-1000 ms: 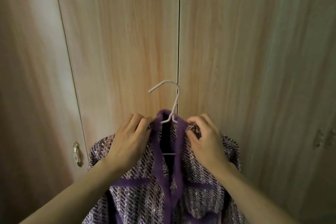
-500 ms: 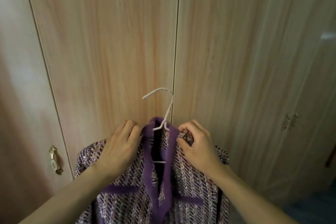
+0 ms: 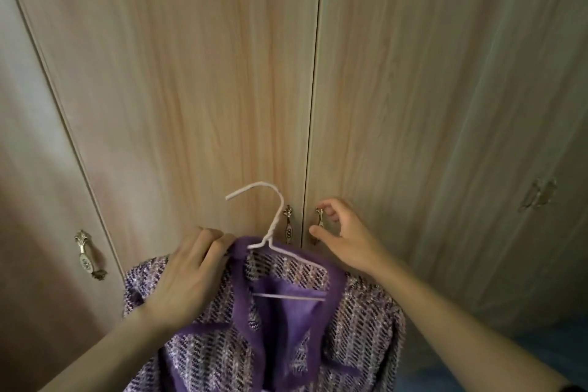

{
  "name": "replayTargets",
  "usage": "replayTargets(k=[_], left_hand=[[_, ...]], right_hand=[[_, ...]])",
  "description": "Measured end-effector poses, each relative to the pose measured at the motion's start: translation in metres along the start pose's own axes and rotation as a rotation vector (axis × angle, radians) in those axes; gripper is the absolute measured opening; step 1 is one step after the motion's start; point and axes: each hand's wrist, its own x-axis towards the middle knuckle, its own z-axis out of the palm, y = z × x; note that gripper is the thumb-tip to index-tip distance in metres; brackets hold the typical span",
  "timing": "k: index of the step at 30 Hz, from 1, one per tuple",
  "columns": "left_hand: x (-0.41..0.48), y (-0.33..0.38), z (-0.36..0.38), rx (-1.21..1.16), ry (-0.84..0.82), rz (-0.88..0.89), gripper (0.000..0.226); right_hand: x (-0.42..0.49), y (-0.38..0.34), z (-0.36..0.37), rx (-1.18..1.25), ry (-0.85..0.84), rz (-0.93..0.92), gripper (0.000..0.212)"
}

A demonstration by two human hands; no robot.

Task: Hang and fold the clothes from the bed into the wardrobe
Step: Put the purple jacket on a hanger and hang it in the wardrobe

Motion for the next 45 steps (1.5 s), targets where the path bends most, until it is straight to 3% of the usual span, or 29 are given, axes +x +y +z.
replayTargets(k=[5,13,20,31,39,45], left_hand=[[-0.020,0.000,0.022,-0.019,-0.015,-0.045,0.022],[-0.034,-0.001,0.035,-0.061,0.034,-0.147,0.023],[-0.032,-0.005,0.033,-0.071,0.076,-0.153,0.023],[-0.038,-0.008,0.023,-0.017,0.032,-0.122,0.022],[-0.052,-0.006,0.012,-0.025,0.010,-0.153,0.023],[-0.058,-0.003,-0.002,-0.080,-0.005,-0.138,0.024]], right_hand=[[0.006,0.029,0.030,-0.028,0.011,0.233,0.048],[0.022,0.046,0.034,-0.048,-0.140,0.268,0.063],[0.040,0.046,0.047,-0.072,-0.207,0.143,0.067],[0.040,0.051,0.062,0.019,-0.090,0.094,0.077],[0.031,0.052,0.063,-0.173,-0.122,0.036,0.117],[0.002,0.041,0.057,-0.229,-0.127,0.119,0.110]])
